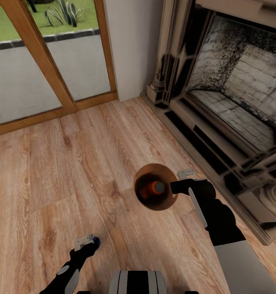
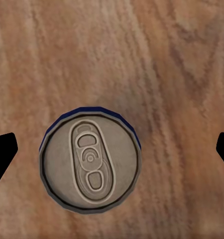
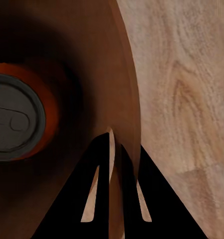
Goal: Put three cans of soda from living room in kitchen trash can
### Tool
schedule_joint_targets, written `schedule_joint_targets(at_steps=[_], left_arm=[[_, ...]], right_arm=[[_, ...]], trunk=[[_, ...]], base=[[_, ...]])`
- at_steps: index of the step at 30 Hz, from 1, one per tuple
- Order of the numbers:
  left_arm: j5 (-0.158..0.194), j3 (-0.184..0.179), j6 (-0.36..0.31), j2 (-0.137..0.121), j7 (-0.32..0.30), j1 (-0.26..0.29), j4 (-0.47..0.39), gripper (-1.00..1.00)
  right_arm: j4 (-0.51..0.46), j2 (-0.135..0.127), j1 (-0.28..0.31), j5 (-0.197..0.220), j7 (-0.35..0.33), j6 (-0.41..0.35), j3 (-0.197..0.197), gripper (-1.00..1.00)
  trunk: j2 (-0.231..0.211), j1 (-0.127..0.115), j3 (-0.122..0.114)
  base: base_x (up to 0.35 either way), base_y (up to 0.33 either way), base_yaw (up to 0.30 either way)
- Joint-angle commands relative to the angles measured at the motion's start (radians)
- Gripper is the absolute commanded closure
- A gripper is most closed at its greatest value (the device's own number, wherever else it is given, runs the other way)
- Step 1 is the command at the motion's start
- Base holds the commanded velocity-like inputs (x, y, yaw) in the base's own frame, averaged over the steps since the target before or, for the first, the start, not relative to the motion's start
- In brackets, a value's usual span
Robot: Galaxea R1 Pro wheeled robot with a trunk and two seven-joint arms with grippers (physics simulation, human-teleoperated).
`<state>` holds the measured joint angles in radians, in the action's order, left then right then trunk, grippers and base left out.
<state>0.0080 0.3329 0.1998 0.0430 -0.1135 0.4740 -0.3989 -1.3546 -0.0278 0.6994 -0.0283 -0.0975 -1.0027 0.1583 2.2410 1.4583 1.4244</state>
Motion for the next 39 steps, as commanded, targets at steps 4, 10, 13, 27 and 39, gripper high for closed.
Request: schedule_joint_targets(at_steps=[4, 10, 13, 27, 39], left_arm=[[0.0, 0.0, 0.0, 0.0, 0.0, 0.0, 0.0, -1.0], [0.0, 0.0, 0.0, -0.001, 0.0, 0.0, 0.0, -1.0], [0.0, 0.0, 0.0, -0.002, 0.0, 0.0, 0.0, -1.0], [0.0, 0.0, 0.0, -0.002, 0.0, 0.0, 0.0, -1.0], [0.0, 0.0, 0.0, -0.002, 0.0, 0.0, 0.0, -1.0]], right_arm=[[-0.003, 0.0, 0.0, 0.029, -0.007, -0.001, 0.0, 1.0], [-0.004, 0.0, 0.0, 0.03, -0.007, -0.001, 0.0, 1.0], [-0.005, 0.0, 0.0, 0.03, -0.007, -0.001, 0.0, 1.0], [-0.005, 0.0, 0.0, 0.03, -0.007, -0.001, 0.0, 1.0], [-0.005, 0.0, 0.0, 0.03, -0.007, -0.001, 0.001, 1.0]], trunk=[[0.0, 0.0, 0.0], [0.042, 0.023, 0.019], [0.063, 0.034, 0.028], [0.112, 0.061, 0.05], [0.147, 0.08, 0.066]], base=[[0.0, 0.0, 0.0], [0.0, 0.0, 0.0], [0.0, 0.0, 0.0], [0.0, 0.0, 0.0], [0.0, 0.0, 0.0]])
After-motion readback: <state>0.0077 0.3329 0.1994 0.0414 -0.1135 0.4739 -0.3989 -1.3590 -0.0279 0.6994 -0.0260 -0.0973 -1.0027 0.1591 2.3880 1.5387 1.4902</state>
